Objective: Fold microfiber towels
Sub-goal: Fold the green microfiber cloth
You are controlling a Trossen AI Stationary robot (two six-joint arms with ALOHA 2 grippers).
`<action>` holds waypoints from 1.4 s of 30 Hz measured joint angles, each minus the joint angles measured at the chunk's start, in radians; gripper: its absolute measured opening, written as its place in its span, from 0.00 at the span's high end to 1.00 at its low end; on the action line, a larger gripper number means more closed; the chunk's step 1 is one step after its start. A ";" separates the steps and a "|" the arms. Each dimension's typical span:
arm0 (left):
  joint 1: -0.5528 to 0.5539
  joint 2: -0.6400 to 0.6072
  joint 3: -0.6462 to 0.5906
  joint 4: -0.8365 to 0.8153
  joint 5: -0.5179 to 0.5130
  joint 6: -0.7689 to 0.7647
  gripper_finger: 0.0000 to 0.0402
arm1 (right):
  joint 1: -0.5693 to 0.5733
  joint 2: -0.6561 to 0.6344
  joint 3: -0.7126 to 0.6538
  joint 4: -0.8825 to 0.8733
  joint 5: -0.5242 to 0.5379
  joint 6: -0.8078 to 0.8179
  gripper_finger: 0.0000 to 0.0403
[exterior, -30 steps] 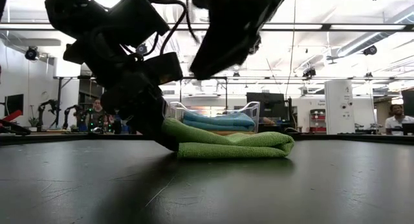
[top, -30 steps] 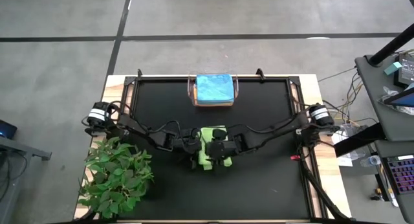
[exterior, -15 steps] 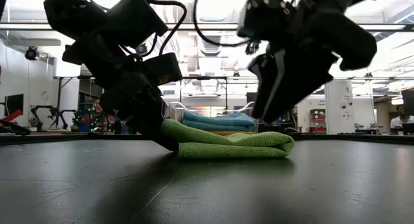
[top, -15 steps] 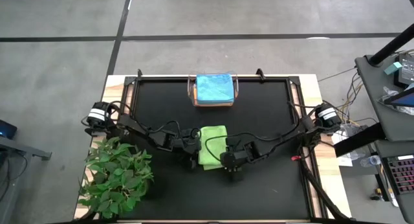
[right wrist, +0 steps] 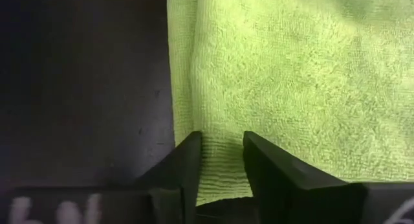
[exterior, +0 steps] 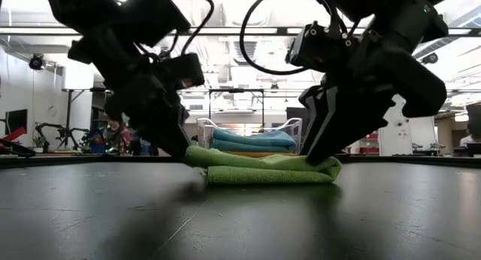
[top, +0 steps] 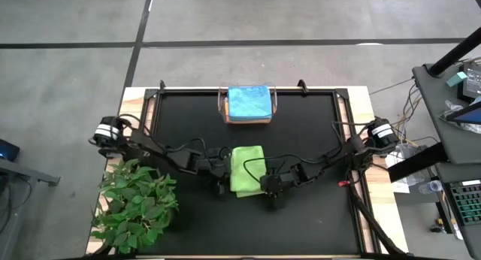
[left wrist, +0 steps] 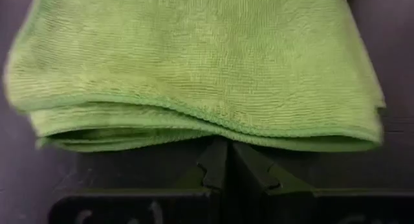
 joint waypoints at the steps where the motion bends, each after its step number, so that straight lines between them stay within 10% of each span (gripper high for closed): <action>1: 0.000 -0.016 0.000 -0.013 0.000 0.000 0.99 | -0.002 0.000 -0.007 0.009 0.000 -0.001 0.76; 9: -0.064 -0.118 -0.003 -0.016 0.001 0.000 0.99 | -0.002 -0.025 -0.015 0.033 0.003 -0.001 0.97; 42: -0.210 0.122 0.058 0.198 -0.134 -0.054 1.00 | -0.002 -0.083 0.004 0.064 0.074 0.177 0.97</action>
